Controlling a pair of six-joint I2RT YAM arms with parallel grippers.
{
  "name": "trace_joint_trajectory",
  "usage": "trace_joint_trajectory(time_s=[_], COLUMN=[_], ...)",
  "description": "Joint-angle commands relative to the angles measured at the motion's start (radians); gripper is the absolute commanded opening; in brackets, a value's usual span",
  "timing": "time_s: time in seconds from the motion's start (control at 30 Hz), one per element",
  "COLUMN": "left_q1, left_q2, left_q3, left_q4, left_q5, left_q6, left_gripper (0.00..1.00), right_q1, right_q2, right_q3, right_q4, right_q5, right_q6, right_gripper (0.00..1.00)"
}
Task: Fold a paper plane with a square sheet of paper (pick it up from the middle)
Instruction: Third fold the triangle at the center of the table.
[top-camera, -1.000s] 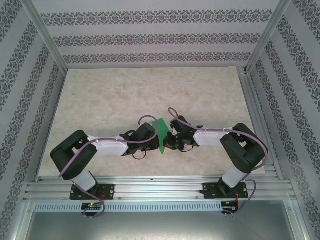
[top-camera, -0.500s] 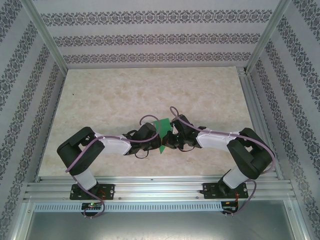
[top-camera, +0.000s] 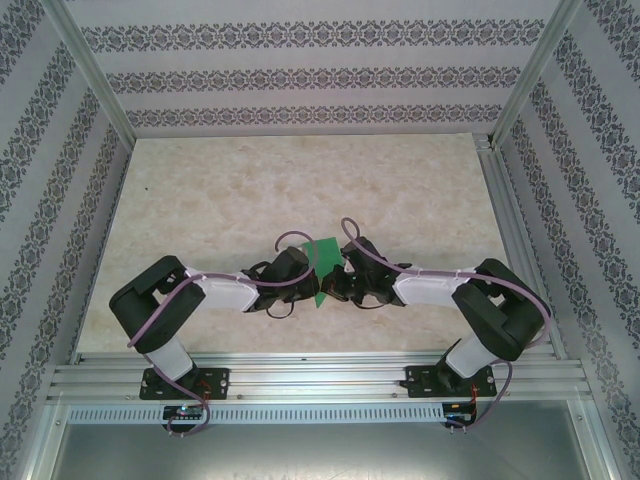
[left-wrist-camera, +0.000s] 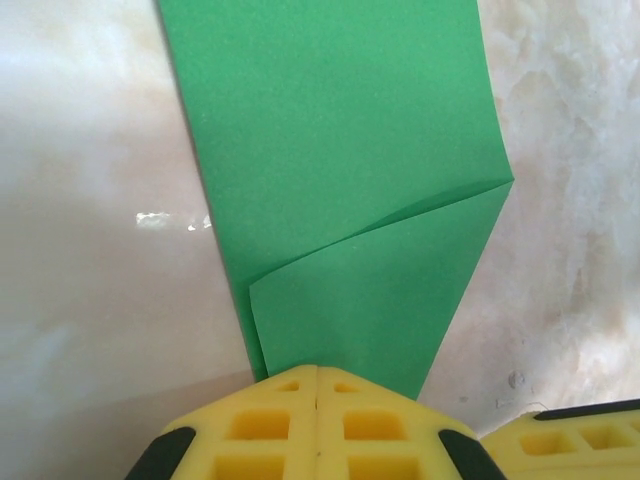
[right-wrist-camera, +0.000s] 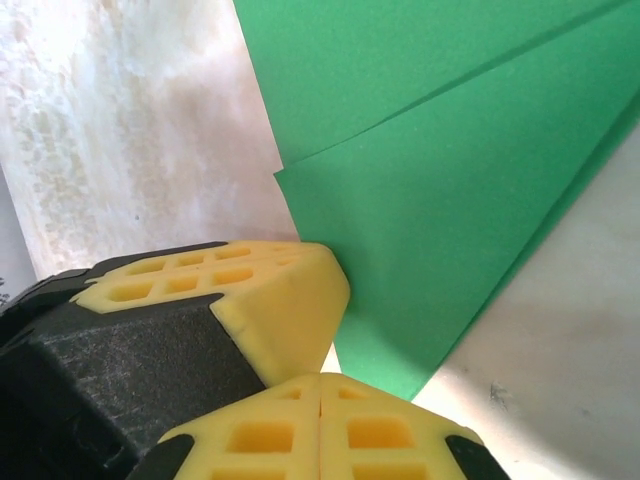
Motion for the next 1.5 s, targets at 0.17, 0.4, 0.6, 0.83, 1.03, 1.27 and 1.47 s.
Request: trace_joint_trajectory(time_s=[0.17, 0.4, 0.6, 0.83, 1.03, 1.27, 1.47], left_q1=[0.003, 0.003, 0.003, 0.003, 0.003, 0.003, 0.003], left_q2=[-0.03, -0.039, -0.042, -0.044, -0.046, -0.052, -0.051], left_q3=[-0.045, -0.04, -0.039, -0.038, -0.035, -0.034, -0.035], left_q4=[0.032, 0.018, 0.014, 0.006, -0.001, -0.015, -0.026], left_q5=[-0.013, -0.013, -0.015, -0.015, -0.016, -0.028, -0.032], left_q6=[-0.105, -0.098, -0.095, -0.092, -0.089, -0.08, -0.074], left_gripper=[0.0, 0.0, 0.0, 0.0, 0.0, 0.0, 0.0], right_q1=[0.034, 0.047, 0.076, 0.09, 0.096, 0.102, 0.079], right_q2=[-0.081, -0.084, -0.02, 0.045, 0.099, 0.124, 0.035], right_q3=[-0.089, -0.071, -0.069, -0.031, -0.012, -0.025, 0.024], right_q4=[0.05, 0.074, 0.124, 0.149, 0.083, 0.021, -0.017], right_q5=[0.023, 0.031, 0.024, 0.004, 0.023, 0.033, 0.034], right_q6=[0.07, 0.089, 0.124, 0.127, 0.107, 0.099, 0.051], right_gripper=[0.01, 0.01, 0.0, 0.0, 0.0, 0.0, 0.0])
